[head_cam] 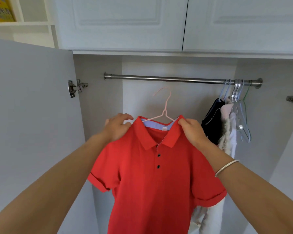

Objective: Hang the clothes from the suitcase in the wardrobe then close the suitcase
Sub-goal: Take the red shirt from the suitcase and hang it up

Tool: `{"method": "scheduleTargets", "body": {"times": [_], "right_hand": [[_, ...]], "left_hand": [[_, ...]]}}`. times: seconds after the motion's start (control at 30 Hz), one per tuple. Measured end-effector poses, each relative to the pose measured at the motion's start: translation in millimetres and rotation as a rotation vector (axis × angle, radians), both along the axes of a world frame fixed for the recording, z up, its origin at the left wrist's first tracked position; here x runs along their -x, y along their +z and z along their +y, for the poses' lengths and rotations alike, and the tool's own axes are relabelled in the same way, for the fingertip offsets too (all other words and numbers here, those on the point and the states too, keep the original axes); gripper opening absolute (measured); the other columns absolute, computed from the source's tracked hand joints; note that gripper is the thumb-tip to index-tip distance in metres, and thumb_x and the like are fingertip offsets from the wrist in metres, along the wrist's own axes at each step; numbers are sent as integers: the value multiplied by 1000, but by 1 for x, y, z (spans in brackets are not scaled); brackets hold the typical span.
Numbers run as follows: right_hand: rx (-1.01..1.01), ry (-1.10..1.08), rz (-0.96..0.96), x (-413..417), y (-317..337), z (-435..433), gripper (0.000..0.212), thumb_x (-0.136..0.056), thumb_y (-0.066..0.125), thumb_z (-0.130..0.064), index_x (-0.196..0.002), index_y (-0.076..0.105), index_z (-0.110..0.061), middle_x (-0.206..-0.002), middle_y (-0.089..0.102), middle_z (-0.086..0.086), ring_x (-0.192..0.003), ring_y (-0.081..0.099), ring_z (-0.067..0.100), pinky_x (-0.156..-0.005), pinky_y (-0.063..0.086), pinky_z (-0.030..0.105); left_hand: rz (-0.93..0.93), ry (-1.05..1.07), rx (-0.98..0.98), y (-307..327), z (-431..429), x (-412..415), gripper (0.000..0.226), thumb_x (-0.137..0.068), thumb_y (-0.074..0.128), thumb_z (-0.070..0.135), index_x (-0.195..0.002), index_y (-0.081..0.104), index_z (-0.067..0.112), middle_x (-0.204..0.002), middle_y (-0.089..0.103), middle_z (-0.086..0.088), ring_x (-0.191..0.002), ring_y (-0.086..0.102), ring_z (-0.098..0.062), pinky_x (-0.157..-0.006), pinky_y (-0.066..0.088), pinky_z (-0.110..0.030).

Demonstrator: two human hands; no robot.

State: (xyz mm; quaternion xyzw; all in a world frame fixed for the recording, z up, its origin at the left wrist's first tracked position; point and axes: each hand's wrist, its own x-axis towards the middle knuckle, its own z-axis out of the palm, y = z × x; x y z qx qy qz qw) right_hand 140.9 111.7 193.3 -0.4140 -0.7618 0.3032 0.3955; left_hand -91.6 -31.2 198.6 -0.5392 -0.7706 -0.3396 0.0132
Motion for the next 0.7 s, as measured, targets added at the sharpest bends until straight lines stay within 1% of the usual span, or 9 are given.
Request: {"method": "scheduleTargets", "body": {"times": [0.07, 0.13, 0.27, 0.33, 0.43, 0.5, 0.57, 0.63, 0.7], "right_hand": [[-18, 7, -46, 11, 2, -5, 37, -85, 46, -39, -59, 53, -14, -56, 51, 1, -60, 51, 21, -62, 39, 34], [-17, 16, -42, 15, 3, -7, 39, -87, 47, -38, -56, 47, -15, -54, 47, 0, -57, 47, 21, -60, 36, 34], [-23, 52, 34, 6, 5, -5, 38, -90, 47, -29, -54, 36, -20, -55, 36, 0, -56, 35, 18, -58, 28, 33], [-51, 65, 49, 2, 6, -3, 34, -90, 47, -22, -57, 40, -19, -57, 37, 2, -57, 35, 17, -58, 27, 33], [-148, 63, -73, -6, 8, 0, 30, -91, 47, -16, -62, 53, -9, -60, 51, 3, -61, 47, 20, -61, 35, 36], [-159, 85, -161, -13, 7, 7, 23, -90, 48, -15, -76, 63, -4, -74, 63, 12, -75, 58, 27, -71, 44, 38], [-116, 109, -254, -21, 4, 11, 20, -90, 49, -19, -85, 67, -12, -85, 68, 8, -84, 62, 23, -79, 46, 38], [-109, 101, -337, -27, 0, 13, 19, -92, 50, -27, -82, 65, -20, -81, 67, -1, -81, 62, 17, -77, 46, 35], [-145, 76, -356, -31, -4, 14, 30, -95, 51, -34, -74, 62, -16, -72, 63, 0, -74, 60, 17, -72, 45, 35]], "left_hand": [[-81, -145, 26, 5, 9, -19, 29, -96, 46, 26, -122, 57, 18, -115, 63, -3, -110, 56, -21, -93, 37, -28], [-98, -184, 62, 6, 14, -22, 28, -97, 49, 33, -121, 55, 19, -104, 63, -1, -98, 57, -20, -85, 40, -27], [-96, -188, 82, -2, 13, -4, 36, -93, 50, 48, -96, 58, 13, -86, 59, 1, -82, 52, -19, -74, 43, -32], [-141, -201, 30, -4, 11, -1, 41, -94, 50, 45, -95, 56, 4, -84, 57, -3, -78, 49, -19, -76, 44, -37], [-173, -206, -43, -3, 12, 1, 30, -98, 50, 30, -93, 52, 2, -78, 48, -1, -73, 42, -16, -68, 37, -29], [-173, -190, -91, -1, 14, 7, 23, -98, 50, 26, -89, 50, 5, -76, 45, 0, -71, 40, -16, -63, 34, -23], [-176, -167, -145, 0, 17, 13, 22, -98, 51, 24, -90, 51, 3, -77, 46, -3, -73, 41, -18, -61, 33, -21], [-179, -152, -189, 2, 23, 20, 24, -97, 52, 22, -94, 52, -1, -82, 47, -8, -76, 42, -19, -63, 35, -22], [-188, -156, -225, 4, 28, 25, 18, -96, 54, 18, -91, 51, 1, -81, 44, -6, -72, 40, -17, -60, 34, -15]]}}
